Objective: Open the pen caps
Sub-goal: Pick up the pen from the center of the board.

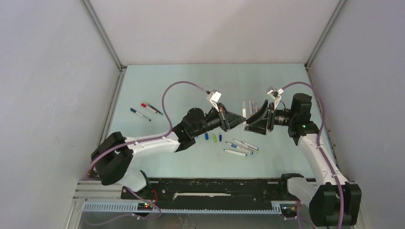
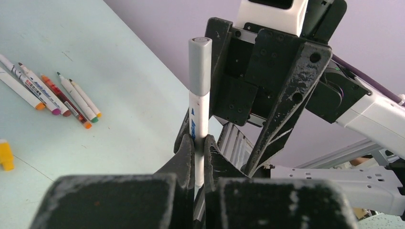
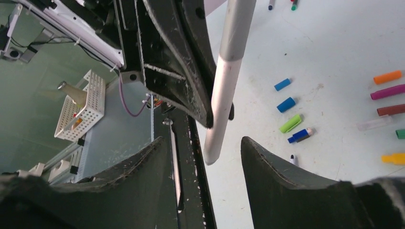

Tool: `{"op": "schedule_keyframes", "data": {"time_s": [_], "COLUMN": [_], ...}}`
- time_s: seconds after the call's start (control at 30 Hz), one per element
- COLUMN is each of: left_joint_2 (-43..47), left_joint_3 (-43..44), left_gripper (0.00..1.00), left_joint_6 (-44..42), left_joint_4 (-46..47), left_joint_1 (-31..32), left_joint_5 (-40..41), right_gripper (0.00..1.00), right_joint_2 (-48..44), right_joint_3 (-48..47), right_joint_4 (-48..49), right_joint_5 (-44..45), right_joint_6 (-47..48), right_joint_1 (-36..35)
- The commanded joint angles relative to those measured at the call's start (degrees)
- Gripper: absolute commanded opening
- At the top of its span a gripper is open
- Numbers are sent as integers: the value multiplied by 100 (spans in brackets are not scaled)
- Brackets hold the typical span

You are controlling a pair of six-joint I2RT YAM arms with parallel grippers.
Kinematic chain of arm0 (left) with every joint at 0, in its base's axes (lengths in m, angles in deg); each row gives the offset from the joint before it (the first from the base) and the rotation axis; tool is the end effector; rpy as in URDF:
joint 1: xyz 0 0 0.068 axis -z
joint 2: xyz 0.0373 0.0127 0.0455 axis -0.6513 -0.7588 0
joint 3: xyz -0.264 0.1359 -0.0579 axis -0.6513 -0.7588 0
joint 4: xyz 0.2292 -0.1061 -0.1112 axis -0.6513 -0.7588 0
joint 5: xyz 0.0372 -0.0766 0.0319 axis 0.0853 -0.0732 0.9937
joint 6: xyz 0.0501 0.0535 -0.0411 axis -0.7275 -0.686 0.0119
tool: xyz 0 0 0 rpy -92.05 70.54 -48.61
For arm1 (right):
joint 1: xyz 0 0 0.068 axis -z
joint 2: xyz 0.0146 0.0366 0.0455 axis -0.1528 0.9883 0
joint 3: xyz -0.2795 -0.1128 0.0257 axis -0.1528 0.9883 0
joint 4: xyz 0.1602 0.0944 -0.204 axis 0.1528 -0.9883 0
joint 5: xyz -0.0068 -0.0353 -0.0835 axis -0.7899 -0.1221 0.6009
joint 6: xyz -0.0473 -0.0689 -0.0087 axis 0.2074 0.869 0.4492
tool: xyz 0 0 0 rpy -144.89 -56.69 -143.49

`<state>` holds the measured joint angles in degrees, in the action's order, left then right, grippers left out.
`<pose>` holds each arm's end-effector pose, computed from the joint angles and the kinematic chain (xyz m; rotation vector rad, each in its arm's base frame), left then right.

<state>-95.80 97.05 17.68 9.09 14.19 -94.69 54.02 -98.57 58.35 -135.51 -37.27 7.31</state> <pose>0.2094 -0.3211 0.3108 0.3374 1.6732 -1.4802 0.2123 0.0781 0.3063 -0.7694 1.7232 1.4878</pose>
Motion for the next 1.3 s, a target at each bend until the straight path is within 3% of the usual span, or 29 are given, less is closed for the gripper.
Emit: {"op": "schedule_keyframes", "data": {"time_s": [0.0, 0.33, 0.43, 0.53, 0.57, 0.6, 0.77, 0.97, 1.27], "left_joint_2": [-69, -129, -149, -161, -153, -115, 418, 1152, 842], "left_joint_3": [434, 498, 511, 543, 548, 563, 599, 181, 611], "left_gripper": [0, 0, 0, 1, 4, 10, 52, 98, 98], "left_joint_6": [16, -21, -22, -34, -45, -61, -575, -1003, -758], "left_joint_4": [400, 462, 465, 418, 385, 313, -515, -494, -589], "left_joint_1": [129, 252, 263, 273, 274, 274, 270, 220, 65], "left_joint_5": [143, 263, 260, 242, 249, 247, 698, 1415, 720], "right_gripper": [59, 50, 36, 10, 2, 0, 0, 0, 0], "right_joint_2": [66, 188, 197, 227, 234, 240, 224, 215, 302], "right_joint_3": [58, 78, 78, 78, 78, 78, 78, 78, 78], "right_joint_4": [478, 486, 529, 763, 803, 822, 846, 704, 613], "right_joint_5": [206, 289, 286, 205, 155, 109, -369, -902, -986], "right_joint_6": [-446, -463, -530, -639, -659, -671, -424, 7, 144], "right_joint_1": [16, -158, -161, -151, -151, -151, -107, -72, -149]}}
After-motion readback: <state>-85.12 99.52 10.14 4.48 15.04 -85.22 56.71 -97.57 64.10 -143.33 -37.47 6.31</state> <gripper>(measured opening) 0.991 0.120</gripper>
